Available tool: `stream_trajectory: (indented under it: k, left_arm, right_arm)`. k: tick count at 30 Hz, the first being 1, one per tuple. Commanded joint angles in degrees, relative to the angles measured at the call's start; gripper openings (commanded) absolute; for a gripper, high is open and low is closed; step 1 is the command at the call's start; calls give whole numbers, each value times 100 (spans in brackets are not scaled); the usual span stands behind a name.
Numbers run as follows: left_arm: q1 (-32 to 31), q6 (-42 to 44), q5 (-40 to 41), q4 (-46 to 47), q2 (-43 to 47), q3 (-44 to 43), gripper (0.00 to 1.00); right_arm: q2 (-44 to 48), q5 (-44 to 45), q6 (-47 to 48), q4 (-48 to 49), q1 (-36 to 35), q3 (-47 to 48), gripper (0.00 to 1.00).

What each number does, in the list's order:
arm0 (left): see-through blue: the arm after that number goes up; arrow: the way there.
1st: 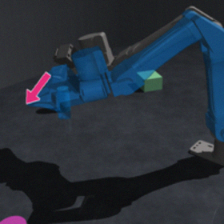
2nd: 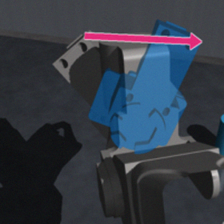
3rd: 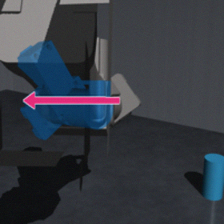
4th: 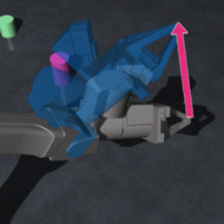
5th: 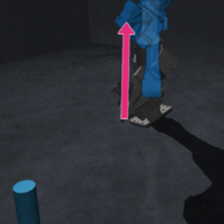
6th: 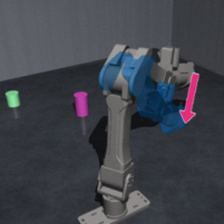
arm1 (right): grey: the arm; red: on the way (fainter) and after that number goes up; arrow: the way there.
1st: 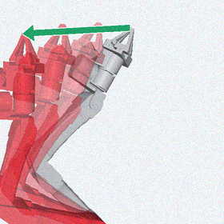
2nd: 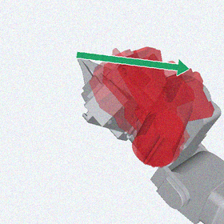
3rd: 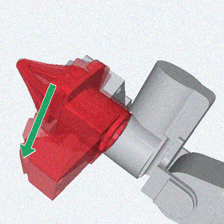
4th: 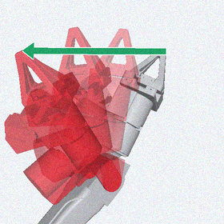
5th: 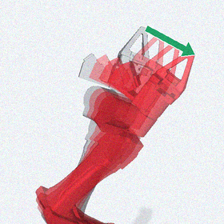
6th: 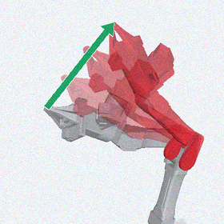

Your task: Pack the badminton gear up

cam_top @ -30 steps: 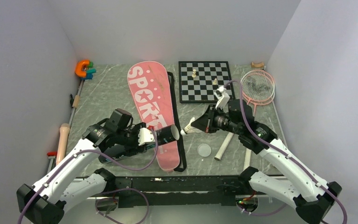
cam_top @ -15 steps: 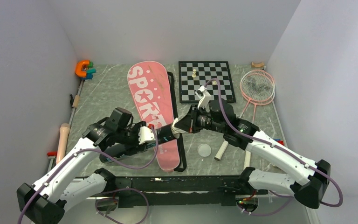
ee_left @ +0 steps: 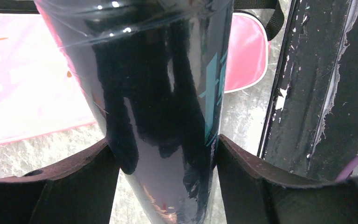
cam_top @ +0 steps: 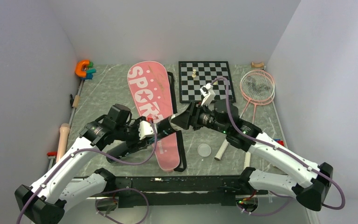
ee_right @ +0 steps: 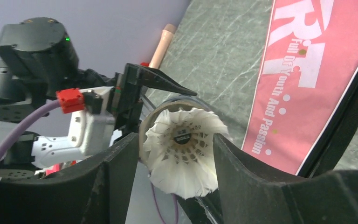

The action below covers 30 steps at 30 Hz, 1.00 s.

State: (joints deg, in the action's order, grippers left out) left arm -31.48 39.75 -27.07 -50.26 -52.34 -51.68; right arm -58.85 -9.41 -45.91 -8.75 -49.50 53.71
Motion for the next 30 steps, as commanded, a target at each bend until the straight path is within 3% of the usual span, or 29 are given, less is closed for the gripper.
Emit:
stream_trajectory:
  k: [1, 9, 14, 30]
  left_arm:
    - [-17, -77, -254, 229, 78, -176, 31]
    - [-22, -29, -248, 151, 154, -142, 32]
    - [-20, -28, -275, 161, 155, -171, 31]
    - [-23, -25, -286, 202, 95, -263, 32]
  right_arm:
    - [553, 104, 20, 11, 104, 164, 65]
    - [901, 482, 454, -967, 354, 659, 68]
    - [374, 725, 689, -1615, 404, 702, 70]
    - [-381, 15, 524, -649, 386, -8, 70]
